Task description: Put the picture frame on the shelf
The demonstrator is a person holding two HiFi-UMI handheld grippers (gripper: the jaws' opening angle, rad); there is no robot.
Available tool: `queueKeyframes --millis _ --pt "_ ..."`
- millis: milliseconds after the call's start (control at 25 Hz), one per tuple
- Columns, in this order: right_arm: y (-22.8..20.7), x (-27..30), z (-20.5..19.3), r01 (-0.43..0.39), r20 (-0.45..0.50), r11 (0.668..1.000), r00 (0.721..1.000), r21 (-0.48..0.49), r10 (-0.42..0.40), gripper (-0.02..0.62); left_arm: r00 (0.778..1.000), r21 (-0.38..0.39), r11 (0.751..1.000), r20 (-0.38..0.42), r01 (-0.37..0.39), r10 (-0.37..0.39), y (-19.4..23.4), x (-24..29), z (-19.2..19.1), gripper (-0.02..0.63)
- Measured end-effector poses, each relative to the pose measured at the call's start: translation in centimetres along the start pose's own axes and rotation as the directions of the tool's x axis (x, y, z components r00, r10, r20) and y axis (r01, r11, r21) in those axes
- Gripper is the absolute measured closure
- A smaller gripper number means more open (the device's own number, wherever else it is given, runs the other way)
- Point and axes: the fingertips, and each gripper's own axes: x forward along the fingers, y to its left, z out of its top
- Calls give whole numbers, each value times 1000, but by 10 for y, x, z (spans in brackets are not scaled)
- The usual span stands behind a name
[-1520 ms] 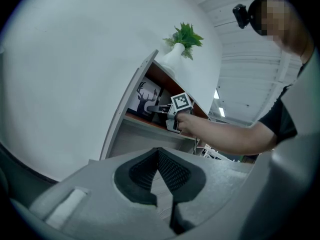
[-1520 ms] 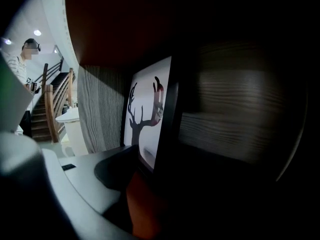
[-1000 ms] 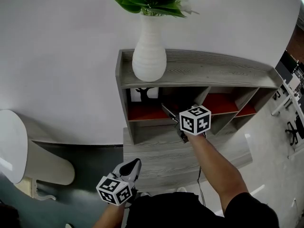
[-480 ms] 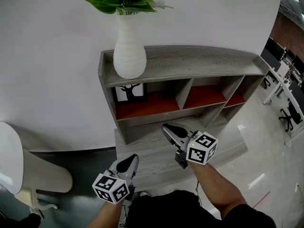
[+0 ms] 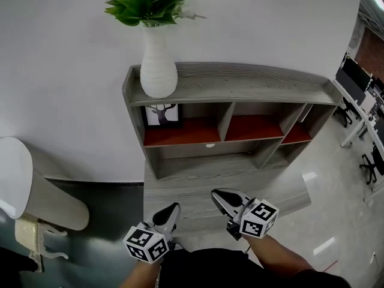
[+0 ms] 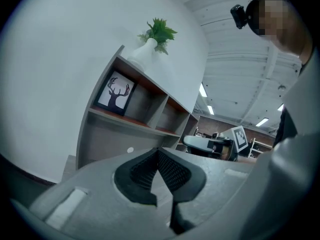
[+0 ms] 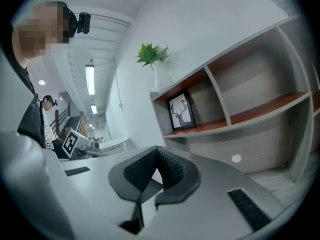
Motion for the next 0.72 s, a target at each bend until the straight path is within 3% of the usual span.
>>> queueKeyframes --millis 240,520,720 --pt "-7 -55 -10 -11 28 966 1000 258 4 580 998 16 998 1 -61 61 -38 -11 -12 597" --pt "11 -106 -10 -36 37 990 999 139 31 580 998 58 996 29 -62 60 -100 -18 -6 597" --pt "25 -133 -20 -77 36 994 997 77 75 580 996 61 994 23 -89 88 -128 -25 -27 597"
